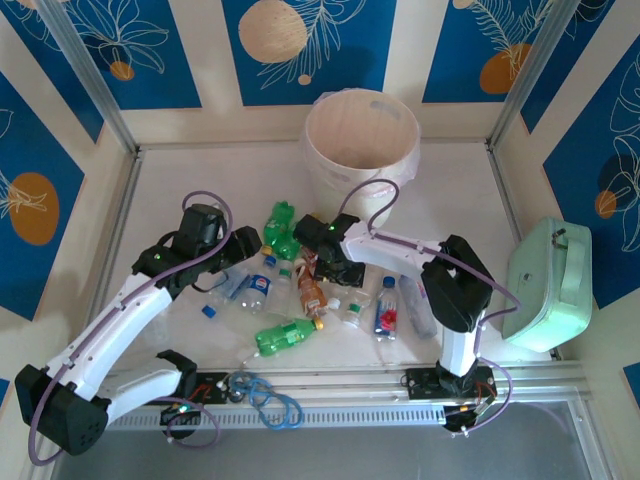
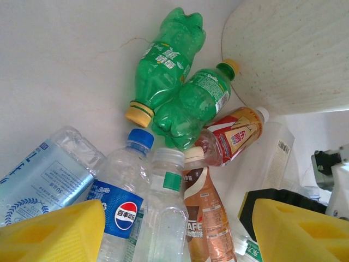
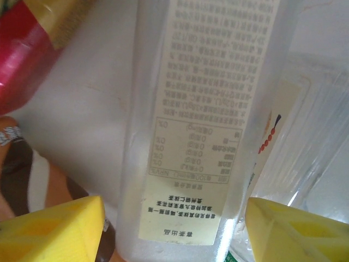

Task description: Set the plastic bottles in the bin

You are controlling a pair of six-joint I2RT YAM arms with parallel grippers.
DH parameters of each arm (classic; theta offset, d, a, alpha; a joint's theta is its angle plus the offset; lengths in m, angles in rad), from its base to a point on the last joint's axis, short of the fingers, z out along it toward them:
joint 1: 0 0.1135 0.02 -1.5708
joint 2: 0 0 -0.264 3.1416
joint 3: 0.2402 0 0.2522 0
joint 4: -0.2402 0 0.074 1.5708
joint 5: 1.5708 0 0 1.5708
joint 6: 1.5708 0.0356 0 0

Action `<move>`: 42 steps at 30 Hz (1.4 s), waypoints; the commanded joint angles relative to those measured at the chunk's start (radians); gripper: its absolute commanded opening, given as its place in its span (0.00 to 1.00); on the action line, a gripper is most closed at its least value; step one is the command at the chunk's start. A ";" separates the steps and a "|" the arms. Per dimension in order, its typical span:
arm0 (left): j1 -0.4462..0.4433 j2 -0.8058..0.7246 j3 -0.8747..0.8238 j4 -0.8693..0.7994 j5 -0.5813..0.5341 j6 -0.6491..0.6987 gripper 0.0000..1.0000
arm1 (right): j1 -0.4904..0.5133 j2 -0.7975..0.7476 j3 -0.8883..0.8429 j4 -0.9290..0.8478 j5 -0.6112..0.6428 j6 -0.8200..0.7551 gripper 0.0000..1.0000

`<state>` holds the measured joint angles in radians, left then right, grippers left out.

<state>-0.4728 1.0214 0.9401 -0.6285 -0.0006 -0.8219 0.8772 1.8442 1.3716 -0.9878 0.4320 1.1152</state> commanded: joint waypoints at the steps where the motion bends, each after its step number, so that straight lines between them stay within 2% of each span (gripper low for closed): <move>1: 0.013 -0.027 -0.012 -0.015 0.011 0.003 0.72 | 0.006 0.019 0.005 -0.072 0.041 0.060 0.69; 21: 0.023 -0.044 -0.023 -0.017 0.016 0.002 0.72 | 0.032 0.125 0.081 -0.095 0.016 0.044 0.72; 25: 0.024 -0.046 -0.023 -0.017 0.015 0.001 0.72 | 0.048 0.150 0.116 -0.107 0.032 0.027 0.70; 30: 0.025 -0.045 -0.024 -0.016 0.017 0.001 0.72 | 0.045 0.175 0.135 -0.131 0.031 0.031 0.74; 34: 0.025 -0.048 -0.024 -0.016 0.015 0.003 0.72 | 0.045 0.165 0.132 -0.130 0.033 0.034 0.68; 42: 0.026 -0.049 -0.014 -0.019 0.013 0.013 0.72 | 0.063 0.119 0.136 -0.155 0.054 0.043 0.63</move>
<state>-0.4587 0.9897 0.9226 -0.6357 -0.0002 -0.8215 0.9276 2.0064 1.4864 -1.0939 0.4549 1.1419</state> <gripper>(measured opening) 0.722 0.637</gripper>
